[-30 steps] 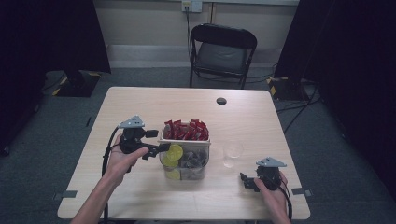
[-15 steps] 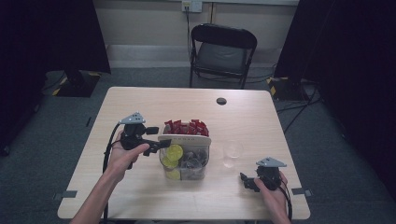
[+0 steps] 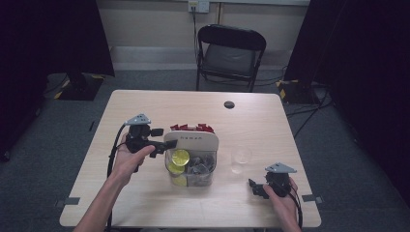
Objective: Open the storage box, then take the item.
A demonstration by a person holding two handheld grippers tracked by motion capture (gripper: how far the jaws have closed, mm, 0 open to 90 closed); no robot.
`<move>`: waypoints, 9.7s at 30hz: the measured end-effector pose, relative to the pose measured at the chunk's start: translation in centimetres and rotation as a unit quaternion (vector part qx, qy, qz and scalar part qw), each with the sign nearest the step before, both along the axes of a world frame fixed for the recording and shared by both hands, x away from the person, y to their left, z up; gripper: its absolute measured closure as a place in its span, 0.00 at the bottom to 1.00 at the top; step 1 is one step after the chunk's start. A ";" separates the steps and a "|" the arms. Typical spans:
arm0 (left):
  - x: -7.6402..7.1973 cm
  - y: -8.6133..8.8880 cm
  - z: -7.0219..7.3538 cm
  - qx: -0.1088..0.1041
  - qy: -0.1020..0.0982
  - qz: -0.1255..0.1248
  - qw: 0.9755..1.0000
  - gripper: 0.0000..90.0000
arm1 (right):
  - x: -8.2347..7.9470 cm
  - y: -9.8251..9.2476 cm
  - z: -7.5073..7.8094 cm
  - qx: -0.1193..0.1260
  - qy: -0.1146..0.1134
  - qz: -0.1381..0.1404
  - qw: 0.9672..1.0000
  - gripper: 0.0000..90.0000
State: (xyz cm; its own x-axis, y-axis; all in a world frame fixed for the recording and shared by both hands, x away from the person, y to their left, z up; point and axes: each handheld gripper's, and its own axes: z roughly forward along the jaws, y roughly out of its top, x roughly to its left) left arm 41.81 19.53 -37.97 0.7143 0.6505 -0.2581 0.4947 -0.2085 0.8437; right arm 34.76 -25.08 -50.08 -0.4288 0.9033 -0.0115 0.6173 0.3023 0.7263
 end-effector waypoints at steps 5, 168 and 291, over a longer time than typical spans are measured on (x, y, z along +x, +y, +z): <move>0.4 0.1 -0.2 0.003 0.006 0.008 1.000 0.19 | 0.0 0.0 0.0 0.000 0.000 0.000 1.000 0.09; 0.6 0.0 -0.9 0.003 0.026 0.007 1.000 0.18 | 2.5 14.6 8.5 0.162 0.007 0.287 0.944 1.00; 0.5 -0.4 -1.2 0.017 0.038 0.000 0.999 0.20 | 4.6 2.6 11.7 0.174 -0.067 0.141 0.972 1.00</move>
